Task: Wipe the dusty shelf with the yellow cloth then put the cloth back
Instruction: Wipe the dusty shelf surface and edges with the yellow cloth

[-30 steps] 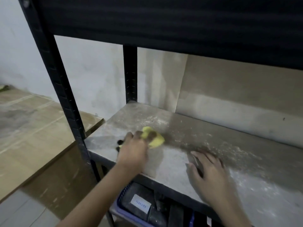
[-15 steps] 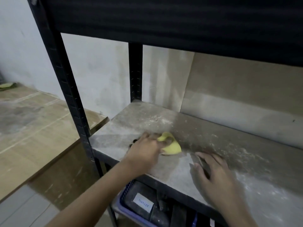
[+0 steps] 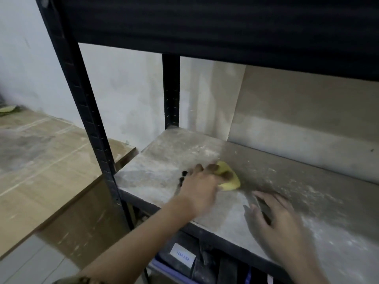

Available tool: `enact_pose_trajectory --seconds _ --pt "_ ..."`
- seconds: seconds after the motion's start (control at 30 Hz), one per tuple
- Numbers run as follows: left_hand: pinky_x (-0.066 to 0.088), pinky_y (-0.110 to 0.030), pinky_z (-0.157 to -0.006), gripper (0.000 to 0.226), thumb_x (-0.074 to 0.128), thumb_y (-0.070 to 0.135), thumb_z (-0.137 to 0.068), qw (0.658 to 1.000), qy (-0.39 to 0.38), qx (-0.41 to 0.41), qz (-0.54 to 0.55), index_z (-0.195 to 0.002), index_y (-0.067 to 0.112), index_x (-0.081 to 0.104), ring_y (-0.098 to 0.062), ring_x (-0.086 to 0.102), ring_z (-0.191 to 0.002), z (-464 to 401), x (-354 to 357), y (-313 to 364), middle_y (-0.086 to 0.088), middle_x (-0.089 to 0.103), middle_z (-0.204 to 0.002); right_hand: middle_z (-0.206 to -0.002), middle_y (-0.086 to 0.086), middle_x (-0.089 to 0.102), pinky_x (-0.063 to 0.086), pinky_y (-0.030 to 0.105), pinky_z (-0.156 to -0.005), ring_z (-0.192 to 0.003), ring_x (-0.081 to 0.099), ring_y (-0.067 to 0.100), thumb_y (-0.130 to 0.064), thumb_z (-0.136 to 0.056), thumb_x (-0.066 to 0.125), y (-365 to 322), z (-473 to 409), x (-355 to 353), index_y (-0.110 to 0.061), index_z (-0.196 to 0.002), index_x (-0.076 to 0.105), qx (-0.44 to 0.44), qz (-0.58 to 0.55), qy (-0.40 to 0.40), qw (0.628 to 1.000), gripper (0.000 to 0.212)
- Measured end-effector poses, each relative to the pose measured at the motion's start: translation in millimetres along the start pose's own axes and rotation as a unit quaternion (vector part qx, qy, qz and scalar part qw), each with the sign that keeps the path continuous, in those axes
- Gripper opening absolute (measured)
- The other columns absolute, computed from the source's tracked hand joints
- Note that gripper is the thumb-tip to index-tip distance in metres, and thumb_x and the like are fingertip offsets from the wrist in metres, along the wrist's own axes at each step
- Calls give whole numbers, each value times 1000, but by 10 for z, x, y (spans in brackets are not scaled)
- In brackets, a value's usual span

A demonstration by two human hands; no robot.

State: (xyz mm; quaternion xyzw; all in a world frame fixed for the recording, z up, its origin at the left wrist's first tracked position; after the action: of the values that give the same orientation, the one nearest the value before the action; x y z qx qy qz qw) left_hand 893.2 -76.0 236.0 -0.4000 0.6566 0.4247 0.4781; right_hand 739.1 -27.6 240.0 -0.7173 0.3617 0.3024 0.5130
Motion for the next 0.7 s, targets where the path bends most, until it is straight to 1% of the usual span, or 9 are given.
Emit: enact_pose_trajectory --seconds 0.07,0.13,0.23,0.33,0.43,0.5,0.6,0.63,0.7 --pt "41 -46 -94 44 42 9 -91 998 24 -53 3 -132 24 47 -36 41 -120 -175 -69 -196 -10 42 -136 -103 -15 50 35 31 -85 -103 39 7 -42 -82 47 15 -1 -14 -26 -114 61 5 -7 3 1000 39" --pt "43 -44 -88 43 41 15 -92 979 80 -186 -5 -135 20 41 -36 43 -118 -409 -278 -797 -11 43 -131 -102 -14 50 37 32 -86 -105 44 12 -36 -86 54 35 1 -27 -25 -114 62 18 -2 5 1000 31" --pt "40 -47 -92 47 41 23 -95 959 57 -276 -11 -140 34 34 -36 35 -122 -606 -308 -1588 -8 35 -139 -109 -9 56 39 34 -91 -110 47 17 -29 -85 57 64 0 -16 -25 -115 61 32 11 7 999 30" --pt "35 -47 -95 43 39 31 -95 964 36 -261 -38 -138 39 36 -37 36 -122 -652 -127 -1714 -8 36 -141 -113 -6 59 38 31 -88 -110 47 16 -29 -87 56 86 3 -5 -26 -117 60 39 16 10 999 30" --pt "37 -48 -93 42 42 19 -95 963 77 -252 -53 -134 37 44 -38 38 -118 -704 -152 -1615 -9 40 -135 -108 -12 54 35 28 -86 -110 46 14 -30 -87 56 83 1 -20 -27 -116 60 43 14 19 999 30" --pt "37 -48 -99 41 41 18 -96 973 42 -227 -15 -135 30 43 -38 37 -123 -743 -76 -1337 -11 39 -138 -104 -12 52 35 28 -85 -110 47 15 -31 -87 56 72 -2 -12 -26 -116 61 42 13 18 999 30" --pt "37 -43 -101 49 49 13 -93 997 -16 -74 4 -138 30 39 -33 34 -127 -708 137 -552 -3 32 -145 -108 -7 57 35 28 -84 -109 48 15 -33 -87 54 78 -16 -17 -24 -113 63 40 8 25 999 29" --pt "37 -44 -97 51 49 10 -91 999 -12 -33 -8 -137 32 40 -33 35 -126 -707 144 -416 -1 32 -144 -109 -6 58 34 28 -84 -109 47 14 -32 -87 54 88 -21 -22 -23 -113 63 43 9 28 999 28" --pt "41 -44 -89 45 48 7 -90 996 56 -68 12 -132 23 45 -35 41 -119 -794 -103 -605 -6 41 -136 -112 -5 58 33 28 -84 -109 44 12 -29 -87 54 123 -13 -36 -24 -114 62 58 15 31 998 28"
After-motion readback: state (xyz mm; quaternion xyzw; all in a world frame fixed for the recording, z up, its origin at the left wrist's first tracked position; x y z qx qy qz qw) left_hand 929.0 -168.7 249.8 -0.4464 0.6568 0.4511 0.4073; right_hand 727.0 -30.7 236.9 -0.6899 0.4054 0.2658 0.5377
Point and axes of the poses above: each hand's wrist, its own z-axis away from the middle knuckle, its own x-axis out of the palm, y = z × x, the point moved 8 cm from there along -z, towards the middle knuckle
